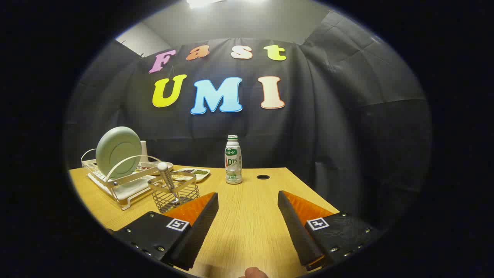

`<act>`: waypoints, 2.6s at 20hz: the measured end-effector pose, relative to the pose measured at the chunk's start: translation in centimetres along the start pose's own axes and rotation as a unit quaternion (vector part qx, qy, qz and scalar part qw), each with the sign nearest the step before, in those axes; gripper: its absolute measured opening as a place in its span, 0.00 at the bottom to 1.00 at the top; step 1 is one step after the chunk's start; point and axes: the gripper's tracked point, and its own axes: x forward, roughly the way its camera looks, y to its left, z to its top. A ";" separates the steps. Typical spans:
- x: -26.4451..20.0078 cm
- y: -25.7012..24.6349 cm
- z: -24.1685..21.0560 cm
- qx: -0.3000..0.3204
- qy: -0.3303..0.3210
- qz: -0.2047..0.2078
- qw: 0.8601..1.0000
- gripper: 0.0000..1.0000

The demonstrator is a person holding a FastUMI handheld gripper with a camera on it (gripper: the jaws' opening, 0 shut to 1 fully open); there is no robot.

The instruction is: Take the plate from the dish rack, then take the spoon from the basket and place it into the plate.

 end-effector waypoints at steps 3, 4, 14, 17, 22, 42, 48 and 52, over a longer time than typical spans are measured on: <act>2.4 -0.2 1.3 -0.015 -0.016 -0.006 1.000 0.95; 2.9 -0.2 1.8 -0.018 -0.018 -0.006 1.000 0.95; -0.7 1.5 16.0 -0.017 -0.029 -0.029 0.999 0.95; -1.7 3.5 20.2 -0.010 -0.039 -0.035 0.999 0.95; -2.3 8.5 24.5 0.021 -0.049 -0.026 0.998 0.95; 3.1 23.1 28.0 0.037 0.009 0.045 0.998 0.95; 5.2 25.8 25.6 0.062 0.088 0.071 0.992 0.95; 6.3 29.8 21.5 0.064 0.196 0.112 0.972 0.95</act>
